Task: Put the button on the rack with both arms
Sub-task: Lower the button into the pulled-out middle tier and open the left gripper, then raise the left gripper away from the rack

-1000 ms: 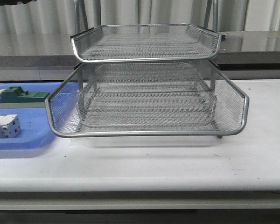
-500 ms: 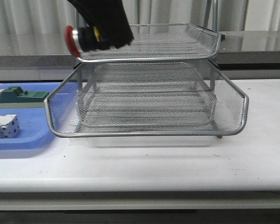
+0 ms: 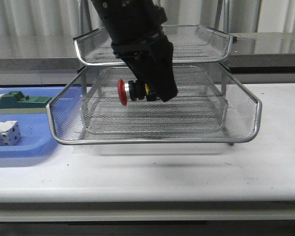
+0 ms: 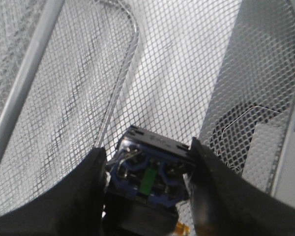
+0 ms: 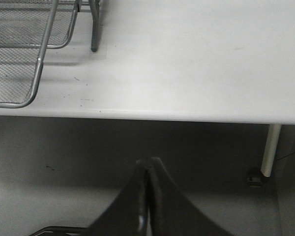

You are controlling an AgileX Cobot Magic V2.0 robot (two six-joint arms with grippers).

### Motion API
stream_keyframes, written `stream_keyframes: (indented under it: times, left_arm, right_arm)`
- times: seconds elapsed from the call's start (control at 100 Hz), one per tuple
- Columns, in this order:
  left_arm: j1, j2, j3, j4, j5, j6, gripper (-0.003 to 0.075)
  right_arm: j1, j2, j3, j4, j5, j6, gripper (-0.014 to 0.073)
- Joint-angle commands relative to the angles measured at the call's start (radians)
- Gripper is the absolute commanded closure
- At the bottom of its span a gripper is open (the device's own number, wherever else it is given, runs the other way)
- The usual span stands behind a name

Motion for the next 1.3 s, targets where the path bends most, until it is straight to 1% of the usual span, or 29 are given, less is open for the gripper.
stream_keyframes:
  times: [0.0, 0.07, 0.16, 0.23, 0.28, 0.33, 0.4, 0.45, 0.5, 0.68, 0.75, 0.89, 0.99, 1.11, 1.22, 1.29]
  left_arm:
    - [-0.008, -0.042, -0.027, -0.026, -0.032, -0.012, 0.0739]
    - [-0.008, -0.038, -0.027, -0.026, -0.03, -0.012, 0.0731]
    - [-0.008, -0.037, -0.027, -0.026, -0.03, -0.012, 0.0671]
    - [-0.008, -0.037, -0.027, -0.026, -0.03, -0.012, 0.0585]
    - [-0.008, -0.037, -0.027, -0.026, -0.029, -0.012, 0.051]
    - [-0.008, -0.037, -0.027, -0.026, -0.029, -0.012, 0.0415]
    - [-0.008, -0.037, -0.027, -0.027, -0.029, -0.012, 0.0314]
    - [-0.008, -0.037, -0.027, -0.027, -0.029, -0.012, 0.0266]
    - [-0.008, -0.037, -0.027, -0.031, -0.028, -0.012, 0.0241]
    - [-0.008, -0.037, -0.028, -0.038, -0.016, -0.012, 0.0236]
    - [-0.008, -0.037, -0.042, -0.044, 0.017, -0.012, 0.0236]
    - [-0.008, -0.037, -0.098, -0.058, 0.112, -0.015, 0.0236]
    - [-0.008, -0.037, -0.152, -0.058, 0.193, -0.059, 0.0237]
    - [-0.008, -0.039, -0.21, -0.058, 0.294, -0.072, 0.0251]
    - [-0.008, -0.063, -0.217, -0.019, 0.291, -0.1, 0.0272]
    - [-0.008, -0.083, -0.217, 0.029, 0.291, -0.123, 0.0272]
  right_arm:
    - [0.0, 0.004, -0.033, -0.01, -0.058, -0.005, 0.0664]
    - [0.0, 0.004, -0.033, -0.01, -0.058, -0.005, 0.0664]
    - [0.0, 0.004, -0.033, -0.01, -0.058, -0.005, 0.0664]
    - [0.0, 0.004, -0.033, -0.01, -0.058, -0.005, 0.0664]
    - [0.0, 0.004, -0.033, -0.01, -0.058, -0.005, 0.0664]
    - [0.0, 0.004, -0.033, -0.01, -0.058, -0.005, 0.0664]
    - [0.0, 0.004, -0.033, -0.01, -0.058, -0.005, 0.0664]
    - [0.0, 0.004, -0.033, -0.01, -0.058, -0.005, 0.0664]
    - [0.0, 0.004, -0.033, -0.01, -0.058, -0.005, 0.0664]
    - [0.0, 0.004, -0.033, -0.01, -0.058, -0.005, 0.0664]
    - [0.0, 0.004, -0.033, -0.01, -0.058, -0.005, 0.0664]
    - [0.0, 0.004, -0.033, -0.01, -0.058, -0.005, 0.0664]
    - [0.0, 0.004, -0.033, -0.01, -0.058, -0.005, 0.0664]
    - [0.0, 0.004, -0.033, -0.01, -0.058, -0.005, 0.0664]
    - [0.0, 0.004, -0.033, -0.01, -0.058, -0.005, 0.0664]
    - [0.0, 0.004, -0.033, -0.01, -0.058, -0.005, 0.0664]
